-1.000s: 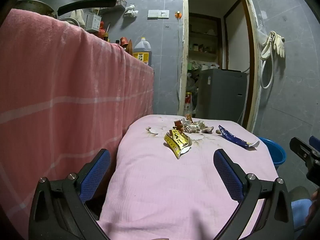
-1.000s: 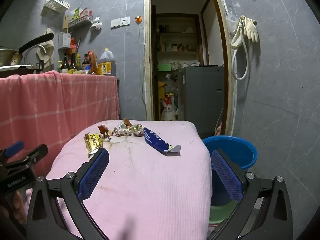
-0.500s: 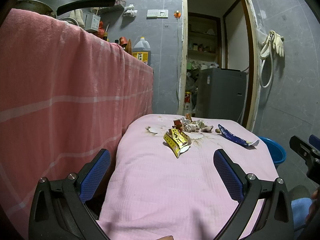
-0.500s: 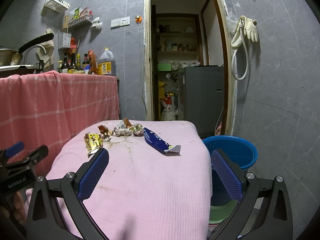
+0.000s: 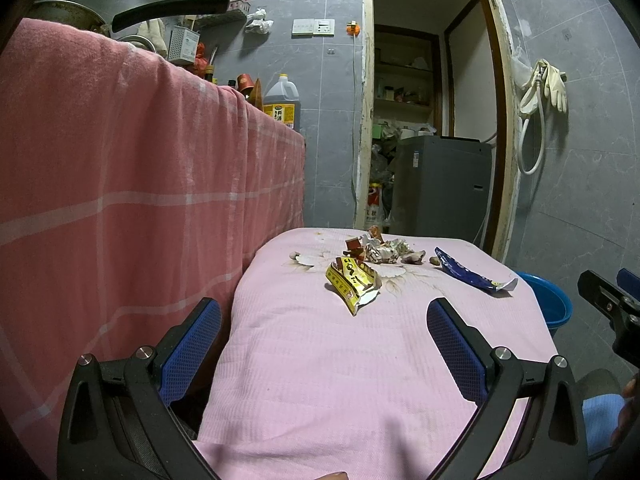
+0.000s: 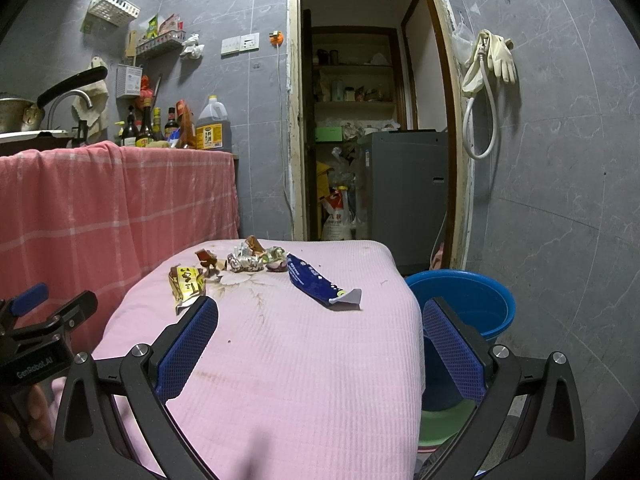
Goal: Collect trash
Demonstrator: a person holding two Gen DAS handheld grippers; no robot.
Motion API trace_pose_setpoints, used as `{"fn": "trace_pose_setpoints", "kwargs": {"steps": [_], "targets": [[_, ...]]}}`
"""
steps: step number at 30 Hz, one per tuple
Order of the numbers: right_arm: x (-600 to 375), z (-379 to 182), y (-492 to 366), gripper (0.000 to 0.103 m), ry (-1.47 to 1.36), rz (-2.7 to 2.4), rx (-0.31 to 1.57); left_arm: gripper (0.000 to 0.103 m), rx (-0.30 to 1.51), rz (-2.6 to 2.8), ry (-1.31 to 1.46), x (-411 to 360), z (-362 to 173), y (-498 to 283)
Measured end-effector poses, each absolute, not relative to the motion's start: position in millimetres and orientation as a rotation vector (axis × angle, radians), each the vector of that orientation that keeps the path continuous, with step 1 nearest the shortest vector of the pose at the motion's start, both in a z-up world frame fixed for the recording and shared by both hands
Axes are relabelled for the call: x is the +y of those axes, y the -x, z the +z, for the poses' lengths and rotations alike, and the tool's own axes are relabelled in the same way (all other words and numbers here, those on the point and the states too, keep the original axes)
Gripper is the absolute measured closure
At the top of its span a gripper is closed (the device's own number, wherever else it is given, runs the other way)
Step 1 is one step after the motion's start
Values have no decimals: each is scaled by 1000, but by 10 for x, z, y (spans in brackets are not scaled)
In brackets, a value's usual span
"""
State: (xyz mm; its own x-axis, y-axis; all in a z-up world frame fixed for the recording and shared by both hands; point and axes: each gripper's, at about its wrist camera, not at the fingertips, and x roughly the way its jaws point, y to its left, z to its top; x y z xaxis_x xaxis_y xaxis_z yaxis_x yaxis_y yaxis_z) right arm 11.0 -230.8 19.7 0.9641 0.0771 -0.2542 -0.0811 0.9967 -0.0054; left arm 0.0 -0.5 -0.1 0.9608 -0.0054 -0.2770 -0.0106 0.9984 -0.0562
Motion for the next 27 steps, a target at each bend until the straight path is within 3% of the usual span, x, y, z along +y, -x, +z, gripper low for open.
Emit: {"fn": "trace_pose_setpoints", "kwargs": {"steps": [27], "targets": [[-2314, 181, -113, 0, 9, 83, 256, 2, 283, 3, 55, -7, 0, -3]]}}
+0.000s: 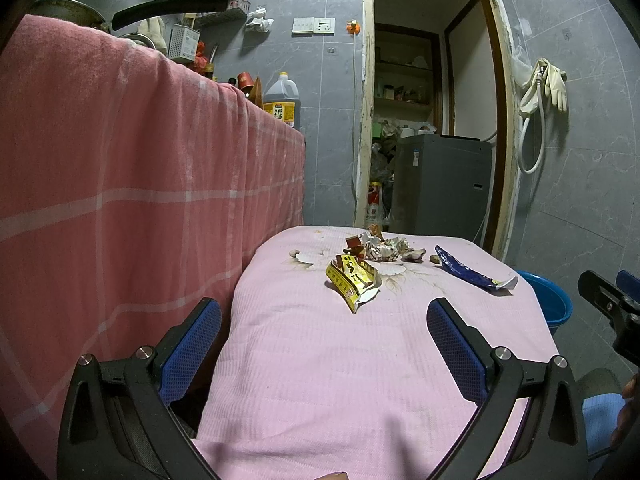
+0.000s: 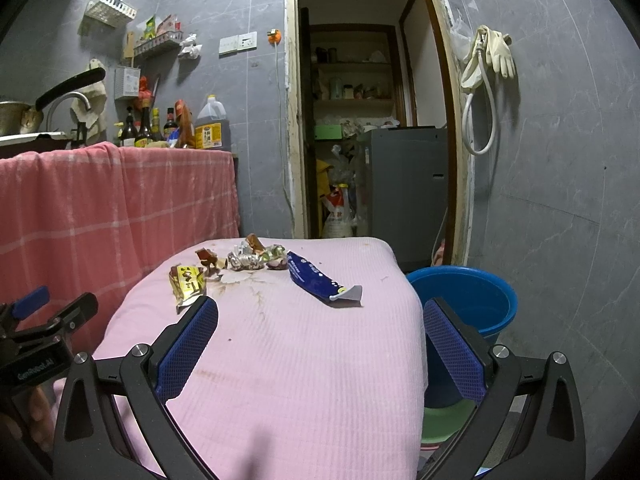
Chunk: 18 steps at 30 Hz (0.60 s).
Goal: Collect trash
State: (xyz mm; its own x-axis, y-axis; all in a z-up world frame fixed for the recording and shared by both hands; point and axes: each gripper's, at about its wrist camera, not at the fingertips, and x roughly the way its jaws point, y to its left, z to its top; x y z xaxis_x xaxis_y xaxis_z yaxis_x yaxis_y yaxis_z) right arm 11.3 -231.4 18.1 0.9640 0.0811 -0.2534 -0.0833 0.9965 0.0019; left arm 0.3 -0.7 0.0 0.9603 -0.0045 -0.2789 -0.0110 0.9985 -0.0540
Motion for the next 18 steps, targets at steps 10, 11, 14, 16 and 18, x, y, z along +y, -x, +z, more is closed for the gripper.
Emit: {"fn": "trace_pose_setpoints", "kwargs": {"steps": [10, 11, 14, 16, 18], "targets": [[-2317, 177, -111, 0, 5, 85, 259, 2, 283, 3, 55, -7, 0, -4], [-2315, 177, -109, 0, 6, 85, 259, 2, 284, 3, 55, -6, -1, -4], [-2317, 174, -110, 0, 6, 85, 258, 2, 284, 3, 55, -8, 0, -5], [-2323, 174, -115, 0, 6, 85, 258, 2, 284, 4, 55, -8, 0, -4], [-2328, 172, -118, 0, 5, 85, 258, 2, 285, 3, 55, -7, 0, -5]]}}
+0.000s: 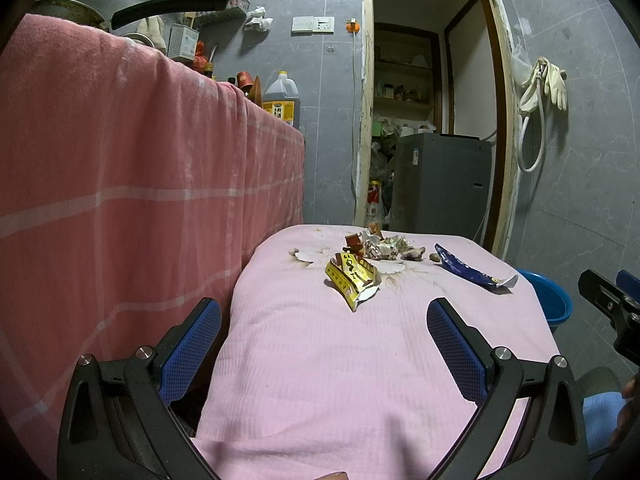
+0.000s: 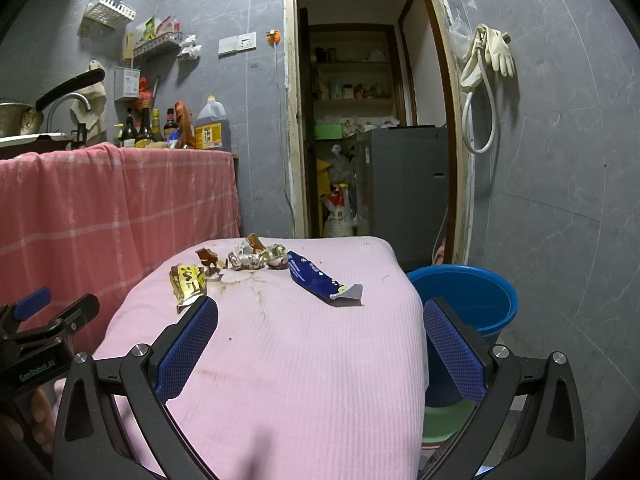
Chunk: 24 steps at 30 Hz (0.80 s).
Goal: Collect trash
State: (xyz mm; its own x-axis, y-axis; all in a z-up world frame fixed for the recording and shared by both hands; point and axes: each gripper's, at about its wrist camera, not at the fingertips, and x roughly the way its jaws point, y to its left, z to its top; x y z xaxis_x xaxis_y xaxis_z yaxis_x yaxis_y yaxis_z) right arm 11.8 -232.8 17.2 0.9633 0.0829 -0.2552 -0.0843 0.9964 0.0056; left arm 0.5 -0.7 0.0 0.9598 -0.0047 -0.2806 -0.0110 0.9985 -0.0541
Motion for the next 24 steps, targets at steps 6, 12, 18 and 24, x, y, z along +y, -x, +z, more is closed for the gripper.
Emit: {"fn": "trace_pose_setpoints", "kwargs": {"steps": [6, 12, 18, 24], "targets": [[-2337, 171, -105, 0, 3, 87, 262, 2, 288, 4, 55, -33, -14, 20], [-2336, 146, -151, 0, 13, 83, 254, 2, 287, 6, 51, -82, -105, -63], [-2315, 198, -242, 0, 28, 94, 193, 2, 259, 8, 40, -41, -94, -167], [-2400, 340, -440, 0, -19, 121, 122, 2, 228, -24, 62, 28, 21, -409]]}}
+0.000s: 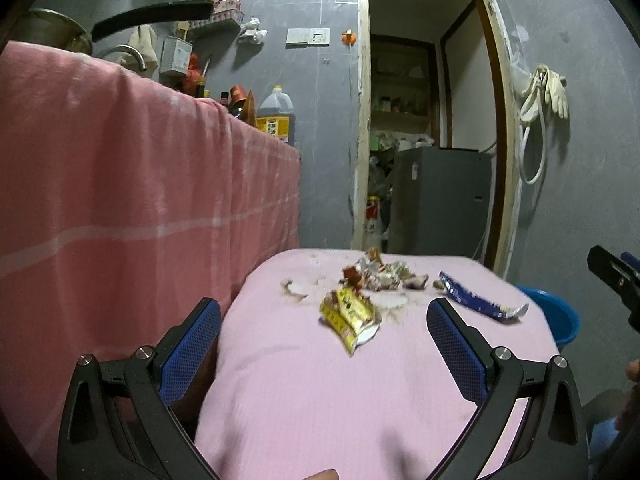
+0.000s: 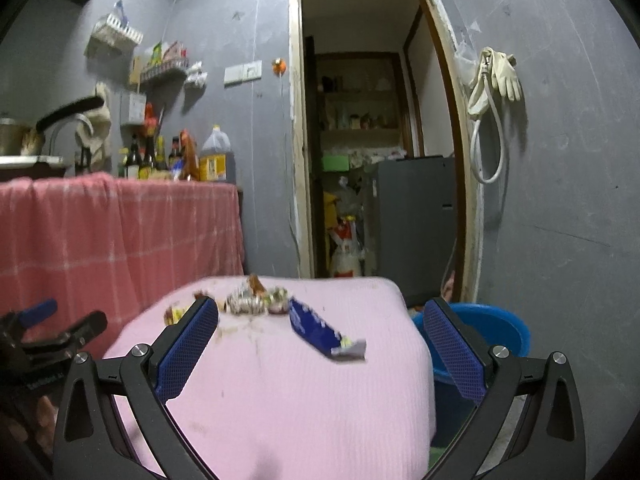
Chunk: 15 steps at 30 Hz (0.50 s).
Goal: Collect trash
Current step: 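Grasp the yellow wrapper with the left tool while the right tool grasps the blue packet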
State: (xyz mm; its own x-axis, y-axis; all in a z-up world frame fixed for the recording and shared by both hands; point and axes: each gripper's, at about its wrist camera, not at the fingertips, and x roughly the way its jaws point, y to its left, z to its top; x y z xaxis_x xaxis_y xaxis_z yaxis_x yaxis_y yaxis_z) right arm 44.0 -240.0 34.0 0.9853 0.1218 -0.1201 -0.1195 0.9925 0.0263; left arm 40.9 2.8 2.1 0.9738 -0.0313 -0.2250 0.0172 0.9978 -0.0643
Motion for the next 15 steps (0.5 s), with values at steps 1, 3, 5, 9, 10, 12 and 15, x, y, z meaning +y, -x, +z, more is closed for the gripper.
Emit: {"fn": "trace_pose_setpoints", "kwargs": {"steps": [1, 3, 5, 9, 10, 12, 15], "targets": [[-2423, 349, -475, 0, -26, 122, 115, 2, 228, -35, 70, 44, 44, -461], [-2451, 398, -589, 0, -37, 124, 97, 2, 233, -44, 78, 70, 80, -570], [-2457, 437, -708, 0, -32, 135, 76, 2, 247, -54, 89, 113, 99, -722], [-2429, 433, -947, 0, 4, 173, 53, 2, 288, -51, 106, 146, 93, -976], [-2410, 416, -1047, 0, 17, 185, 71, 2, 303, -47, 114, 155, 87, -1031], [-2386, 366, -1233, 0, 40, 211, 110, 2, 329, -48, 130, 169, 82, -1159], [-2344, 278, -1484, 0, 69, 222, 181, 2, 393, -49, 133, 154, 62, -1368]]}}
